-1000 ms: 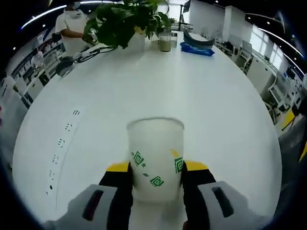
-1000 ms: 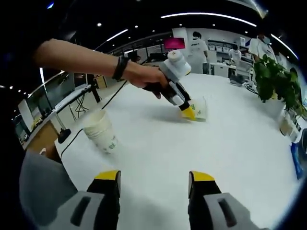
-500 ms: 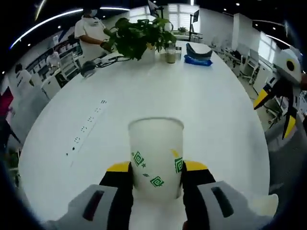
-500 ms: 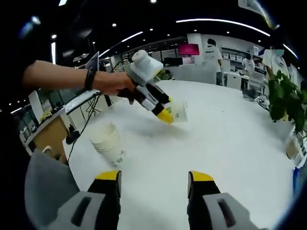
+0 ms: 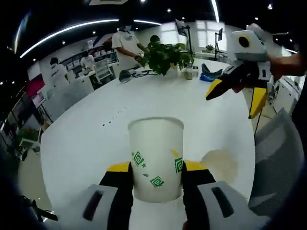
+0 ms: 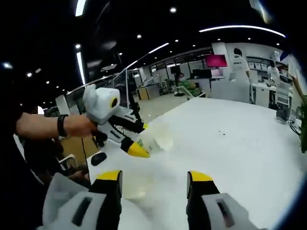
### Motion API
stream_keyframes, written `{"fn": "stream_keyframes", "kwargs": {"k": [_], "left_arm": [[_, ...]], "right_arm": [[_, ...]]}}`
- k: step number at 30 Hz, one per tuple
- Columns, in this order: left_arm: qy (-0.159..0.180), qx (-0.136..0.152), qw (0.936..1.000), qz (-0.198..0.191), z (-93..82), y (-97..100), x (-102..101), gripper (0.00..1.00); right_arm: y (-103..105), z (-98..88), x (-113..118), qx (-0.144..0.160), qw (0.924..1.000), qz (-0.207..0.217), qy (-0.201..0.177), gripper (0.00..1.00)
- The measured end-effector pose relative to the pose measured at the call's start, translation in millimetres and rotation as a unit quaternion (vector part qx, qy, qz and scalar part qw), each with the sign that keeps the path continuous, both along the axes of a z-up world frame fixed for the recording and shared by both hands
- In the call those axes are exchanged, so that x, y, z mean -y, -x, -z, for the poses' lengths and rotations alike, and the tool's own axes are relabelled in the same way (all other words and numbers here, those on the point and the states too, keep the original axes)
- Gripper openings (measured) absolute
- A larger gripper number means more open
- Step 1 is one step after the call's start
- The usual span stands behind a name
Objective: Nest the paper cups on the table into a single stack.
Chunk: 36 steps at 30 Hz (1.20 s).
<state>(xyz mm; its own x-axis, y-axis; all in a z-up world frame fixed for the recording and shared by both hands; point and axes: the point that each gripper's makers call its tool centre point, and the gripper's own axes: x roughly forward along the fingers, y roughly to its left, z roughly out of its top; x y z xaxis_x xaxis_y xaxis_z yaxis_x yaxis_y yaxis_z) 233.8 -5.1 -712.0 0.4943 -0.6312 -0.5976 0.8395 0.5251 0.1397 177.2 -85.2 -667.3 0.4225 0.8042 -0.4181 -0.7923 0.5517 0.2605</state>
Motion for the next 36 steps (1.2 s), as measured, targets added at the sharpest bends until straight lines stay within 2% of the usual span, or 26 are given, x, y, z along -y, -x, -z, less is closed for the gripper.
{"fn": "stream_keyframes", "kwargs": {"k": [3, 6, 9, 12, 15, 17, 20, 22, 23, 25, 27, 29, 30, 32, 34, 36], "left_arm": [[0.026, 0.002, 0.9995, -0.018, -4.0, 23.7, -16.6, 0.37], [0.015, 0.005, 0.9995, -0.028, 0.8, 36.9, -32.5, 0.37], [0.028, 0.008, 0.9991, -0.030, -3.7, 54.2, -39.9, 0.37], [0.002, 0.028, 0.9995, -0.012, -1.7, 68.7, -44.7, 0.37], [0.013, 0.026, 0.9995, -0.012, 1.3, 72.7, -49.1, 0.37], [0.003, 0.032, 0.9995, -0.001, 4.8, 77.1, -52.0, 0.37], [-0.004, 0.044, 0.9990, 0.006, 0.4, 82.2, -53.9, 0.37], [0.000, 0.045, 0.9989, 0.011, 1.0, 82.8, -52.1, 0.37], [-0.008, 0.050, 0.9985, 0.021, 2.5, 83.8, -50.8, 0.37], [-0.021, 0.061, 0.9973, 0.034, 3.2, 87.1, -49.6, 0.37], [-0.016, 0.061, 0.9971, 0.043, 3.3, 88.4, -46.6, 0.37], [-0.026, 0.068, 0.9957, 0.058, 4.4, 92.0, -42.2, 0.38], [-0.032, 0.071, 0.9947, 0.067, 6.0, 92.4, -41.2, 0.38], [-0.028, 0.072, 0.9945, 0.071, 3.7, 94.8, -36.9, 0.38], [-0.025, 0.074, 0.9940, 0.076, 2.3, 97.0, -33.5, 0.38], [-0.023, 0.079, 0.9933, 0.082, 0.3, 99.7, -30.1, 0.38]], "right_arm": [[7.6, -7.2, -37.3, 0.010, 0.9980, -0.062, 0.012, 0.53], [8.3, -5.7, -61.3, -0.003, 0.9966, -0.080, 0.018, 0.53], [13.8, -9.4, -86.0, -0.010, 0.9941, -0.107, 0.016, 0.52], [22.1, -10.0, -103.3, -0.034, 0.9906, -0.131, 0.016, 0.48], [27.1, -5.5, -110.6, -0.050, 0.9884, -0.142, 0.019, 0.45], [35.0, -2.2, -115.7, -0.061, 0.9868, -0.148, 0.024, 0.43], [44.1, 3.5, -120.0, -0.090, 0.9831, -0.157, 0.024, 0.41], [49.1, 6.0, -124.5, -0.087, 0.9813, -0.169, 0.030, 0.40], [50.5, 7.7, -127.4, -0.089, 0.9814, -0.168, 0.030, 0.39], [60.5, 11.4, -133.2, -0.124, 0.9765, -0.174, 0.026, 0.37], [61.4, 12.9, -138.1, -0.113, 0.9764, -0.181, 0.031, 0.35], [61.8, 13.5, -141.1, -0.119, 0.9758, -0.181, 0.028, 0.31], [63.1, 13.4, -143.7, -0.133, 0.9749, -0.177, 0.020, 0.28], [63.0, 16.7, -144.5, -0.145, 0.9729, -0.179, 0.023, 0.18], [61.4, 17.9, -145.3, -0.143, 0.9739, -0.175, 0.024, 0.11], [63.7, 17.2, -147.4, -0.155, 0.9729, -0.171, 0.018, 0.09]]}}
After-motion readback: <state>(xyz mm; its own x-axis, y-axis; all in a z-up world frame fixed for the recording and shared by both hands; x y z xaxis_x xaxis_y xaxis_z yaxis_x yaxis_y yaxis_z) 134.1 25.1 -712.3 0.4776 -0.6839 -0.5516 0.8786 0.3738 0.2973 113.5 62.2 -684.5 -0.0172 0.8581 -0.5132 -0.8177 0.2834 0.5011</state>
